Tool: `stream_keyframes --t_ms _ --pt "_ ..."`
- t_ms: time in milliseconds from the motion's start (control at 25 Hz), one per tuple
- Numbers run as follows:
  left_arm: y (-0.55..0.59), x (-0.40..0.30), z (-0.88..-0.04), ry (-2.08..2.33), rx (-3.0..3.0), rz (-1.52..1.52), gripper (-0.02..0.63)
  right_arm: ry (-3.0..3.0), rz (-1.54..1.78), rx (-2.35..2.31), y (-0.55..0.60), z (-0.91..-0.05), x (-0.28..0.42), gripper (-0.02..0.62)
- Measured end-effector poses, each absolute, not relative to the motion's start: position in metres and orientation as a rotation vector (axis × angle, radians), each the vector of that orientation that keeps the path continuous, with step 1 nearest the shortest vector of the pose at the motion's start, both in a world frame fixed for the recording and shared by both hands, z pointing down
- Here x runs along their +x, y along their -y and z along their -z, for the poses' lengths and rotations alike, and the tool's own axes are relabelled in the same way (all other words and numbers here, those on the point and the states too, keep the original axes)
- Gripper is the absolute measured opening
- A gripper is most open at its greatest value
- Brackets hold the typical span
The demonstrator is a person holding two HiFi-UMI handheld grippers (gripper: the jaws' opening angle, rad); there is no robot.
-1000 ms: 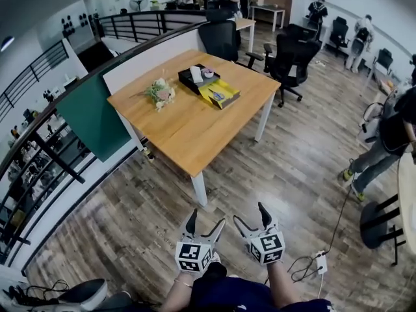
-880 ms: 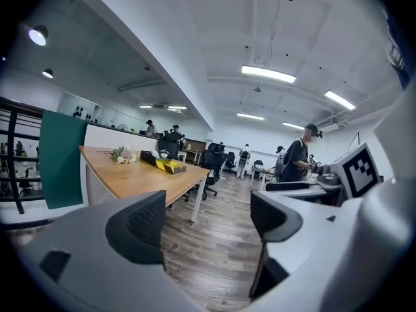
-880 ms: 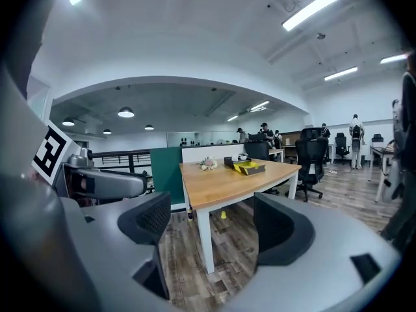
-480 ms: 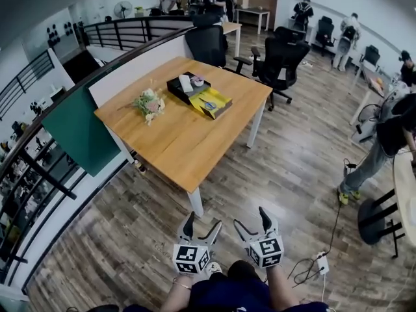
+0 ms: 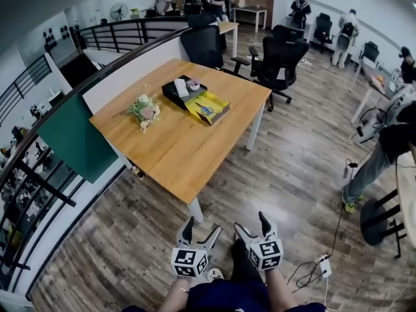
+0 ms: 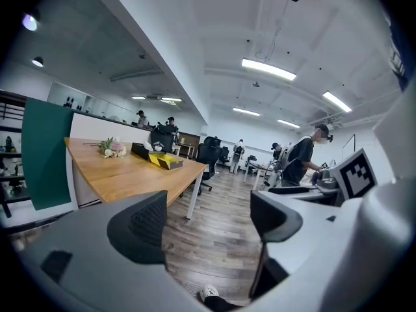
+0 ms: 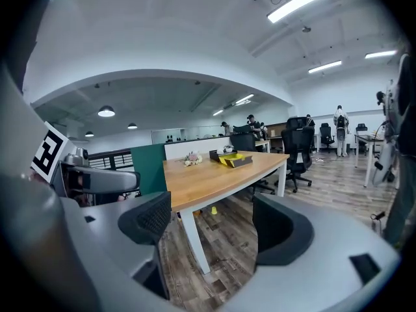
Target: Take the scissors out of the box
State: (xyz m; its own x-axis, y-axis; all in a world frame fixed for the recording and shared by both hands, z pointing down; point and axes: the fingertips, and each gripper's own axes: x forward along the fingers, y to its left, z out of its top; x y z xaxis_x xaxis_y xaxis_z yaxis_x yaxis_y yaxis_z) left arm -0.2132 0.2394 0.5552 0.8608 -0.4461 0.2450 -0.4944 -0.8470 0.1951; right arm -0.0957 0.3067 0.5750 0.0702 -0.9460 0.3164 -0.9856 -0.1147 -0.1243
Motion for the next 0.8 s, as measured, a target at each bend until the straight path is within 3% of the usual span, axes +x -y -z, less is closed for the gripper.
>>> stream_keyframes --t_ms 800 --pt "-0.089 -0.040 -0.541 0.932 2.718 -0.238 0.388 2.187 -0.451 2.006 -0.128 -0.569 0.080 0.357"
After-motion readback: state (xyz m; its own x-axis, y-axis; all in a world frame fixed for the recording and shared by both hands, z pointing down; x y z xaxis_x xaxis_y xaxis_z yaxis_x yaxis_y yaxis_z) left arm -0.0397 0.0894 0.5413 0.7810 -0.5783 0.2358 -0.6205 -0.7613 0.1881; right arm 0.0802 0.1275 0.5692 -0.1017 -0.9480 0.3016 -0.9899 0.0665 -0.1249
